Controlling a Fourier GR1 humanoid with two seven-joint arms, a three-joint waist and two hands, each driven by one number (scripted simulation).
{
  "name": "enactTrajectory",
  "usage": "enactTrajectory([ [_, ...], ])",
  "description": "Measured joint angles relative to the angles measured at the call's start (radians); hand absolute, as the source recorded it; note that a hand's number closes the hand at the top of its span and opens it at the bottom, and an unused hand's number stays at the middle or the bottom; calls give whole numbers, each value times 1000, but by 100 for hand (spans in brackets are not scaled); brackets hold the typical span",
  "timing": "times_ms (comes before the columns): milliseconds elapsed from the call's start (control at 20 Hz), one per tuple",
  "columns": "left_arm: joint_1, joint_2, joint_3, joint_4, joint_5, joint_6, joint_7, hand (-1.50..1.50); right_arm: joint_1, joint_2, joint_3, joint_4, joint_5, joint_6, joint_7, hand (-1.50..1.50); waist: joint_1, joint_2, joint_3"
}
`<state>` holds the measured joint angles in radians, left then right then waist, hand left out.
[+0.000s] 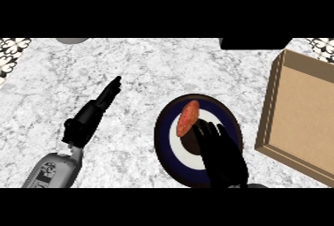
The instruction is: Pick the eggplant from the plate and place it in the cardboard box
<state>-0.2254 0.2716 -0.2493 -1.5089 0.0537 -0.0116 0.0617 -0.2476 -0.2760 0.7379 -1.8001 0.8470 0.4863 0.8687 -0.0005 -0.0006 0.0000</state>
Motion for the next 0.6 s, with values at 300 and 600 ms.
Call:
enactTrajectory([
  [300, 11, -29, 19, -29, -32, -16, 28, 0, 15, 37, -38, 64, 36, 38, -40, -150, 1, 0, 0],
  [600, 12, -74, 25, -32, -71, -20, 46, 0, 45, 68, -51, 112, 89, 56, -62, -150, 1, 0, 0],
])
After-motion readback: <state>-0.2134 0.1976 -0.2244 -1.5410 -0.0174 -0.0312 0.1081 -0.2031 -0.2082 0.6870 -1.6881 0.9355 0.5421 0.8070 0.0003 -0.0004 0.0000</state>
